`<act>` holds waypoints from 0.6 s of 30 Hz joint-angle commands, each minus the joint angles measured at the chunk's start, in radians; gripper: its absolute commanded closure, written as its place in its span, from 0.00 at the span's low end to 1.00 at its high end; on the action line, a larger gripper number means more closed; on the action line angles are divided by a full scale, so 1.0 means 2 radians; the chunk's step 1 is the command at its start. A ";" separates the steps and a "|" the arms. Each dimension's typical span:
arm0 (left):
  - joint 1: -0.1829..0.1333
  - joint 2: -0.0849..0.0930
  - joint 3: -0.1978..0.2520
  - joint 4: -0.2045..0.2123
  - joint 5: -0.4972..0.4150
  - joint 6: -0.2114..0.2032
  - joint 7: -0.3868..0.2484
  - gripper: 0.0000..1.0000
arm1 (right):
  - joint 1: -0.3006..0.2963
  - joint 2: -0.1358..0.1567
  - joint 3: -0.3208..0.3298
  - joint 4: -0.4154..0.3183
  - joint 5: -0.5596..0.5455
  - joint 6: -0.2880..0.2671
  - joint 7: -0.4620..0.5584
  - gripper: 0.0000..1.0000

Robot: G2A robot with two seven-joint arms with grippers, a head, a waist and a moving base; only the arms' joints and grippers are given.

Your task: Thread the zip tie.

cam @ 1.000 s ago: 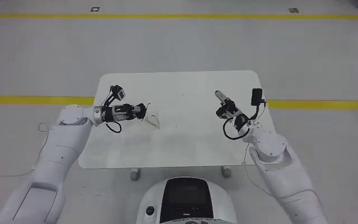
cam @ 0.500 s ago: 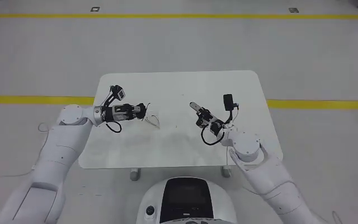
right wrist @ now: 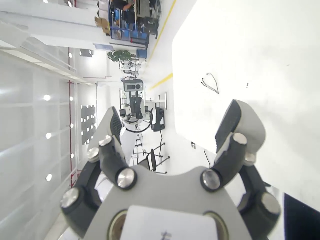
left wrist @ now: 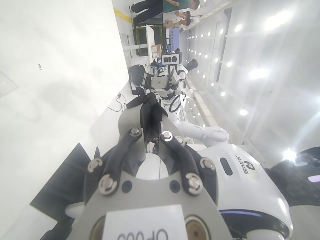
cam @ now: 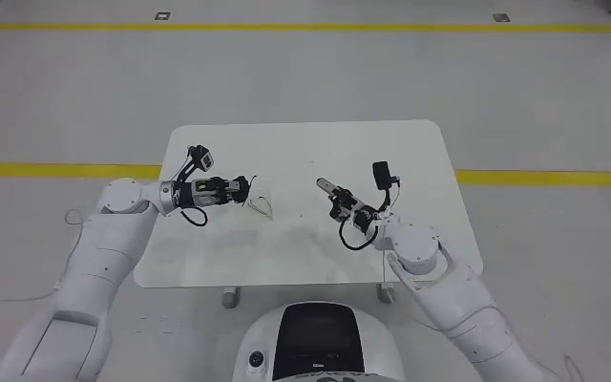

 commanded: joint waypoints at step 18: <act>0.000 0.000 0.000 0.000 0.000 0.000 0.000 1.00 | 0.139 -0.049 -0.085 0.180 0.151 -0.032 0.086 0.00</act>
